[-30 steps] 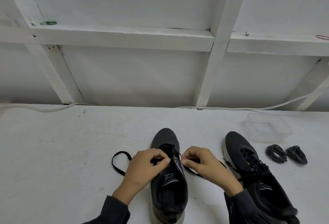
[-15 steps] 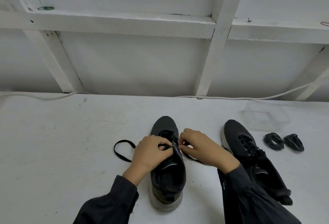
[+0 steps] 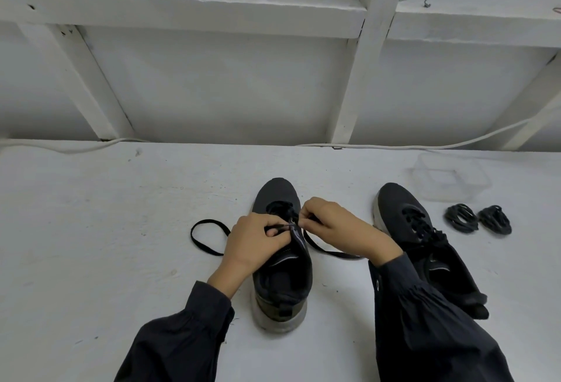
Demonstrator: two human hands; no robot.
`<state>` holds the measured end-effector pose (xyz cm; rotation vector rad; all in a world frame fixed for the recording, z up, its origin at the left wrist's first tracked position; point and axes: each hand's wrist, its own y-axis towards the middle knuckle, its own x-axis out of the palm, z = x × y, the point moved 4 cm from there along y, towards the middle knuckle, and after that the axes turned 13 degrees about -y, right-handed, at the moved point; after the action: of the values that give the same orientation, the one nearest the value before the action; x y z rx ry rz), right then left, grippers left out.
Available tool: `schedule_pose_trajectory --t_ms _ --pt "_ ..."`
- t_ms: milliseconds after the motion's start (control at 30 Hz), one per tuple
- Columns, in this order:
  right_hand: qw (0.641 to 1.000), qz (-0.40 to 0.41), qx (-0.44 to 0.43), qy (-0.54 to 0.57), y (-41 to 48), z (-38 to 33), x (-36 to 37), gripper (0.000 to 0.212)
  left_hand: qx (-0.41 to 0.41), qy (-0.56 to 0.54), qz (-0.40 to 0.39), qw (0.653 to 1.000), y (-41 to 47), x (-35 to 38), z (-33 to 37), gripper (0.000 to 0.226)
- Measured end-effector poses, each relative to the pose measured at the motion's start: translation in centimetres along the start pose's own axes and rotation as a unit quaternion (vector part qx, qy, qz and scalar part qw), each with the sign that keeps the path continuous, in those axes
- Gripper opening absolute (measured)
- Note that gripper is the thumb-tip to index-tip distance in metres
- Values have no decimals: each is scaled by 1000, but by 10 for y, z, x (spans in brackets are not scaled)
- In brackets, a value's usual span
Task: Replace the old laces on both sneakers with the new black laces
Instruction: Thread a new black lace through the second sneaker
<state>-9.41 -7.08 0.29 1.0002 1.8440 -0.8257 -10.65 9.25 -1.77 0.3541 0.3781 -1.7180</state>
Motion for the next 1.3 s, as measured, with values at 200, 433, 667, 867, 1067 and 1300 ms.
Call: schedule_pose_trajectory --t_ms 200,433,667,867,1067,1300 --pt "1000 10 12 25 0 0 8 14 6 -28 5 1000 -2 1 0 7" --pt "971 57 94 211 1 2 16 27 -9 24 27 999 -4 -1 2 5" --pt "943 50 114 309 3 -4 11 8 11 0 66 998 -5 -9 5 13" --pt "966 50 78 241 -3 -13 4 22 23 -96 125 987 -1 -41 0 16" --pt "977 98 45 184 6 -31 5 14 20 -133 25 991 -5 -34 3 6" --pt "990 110 70 59 14 -28 4 7 20 -181 5 983 -14 -45 1 17"
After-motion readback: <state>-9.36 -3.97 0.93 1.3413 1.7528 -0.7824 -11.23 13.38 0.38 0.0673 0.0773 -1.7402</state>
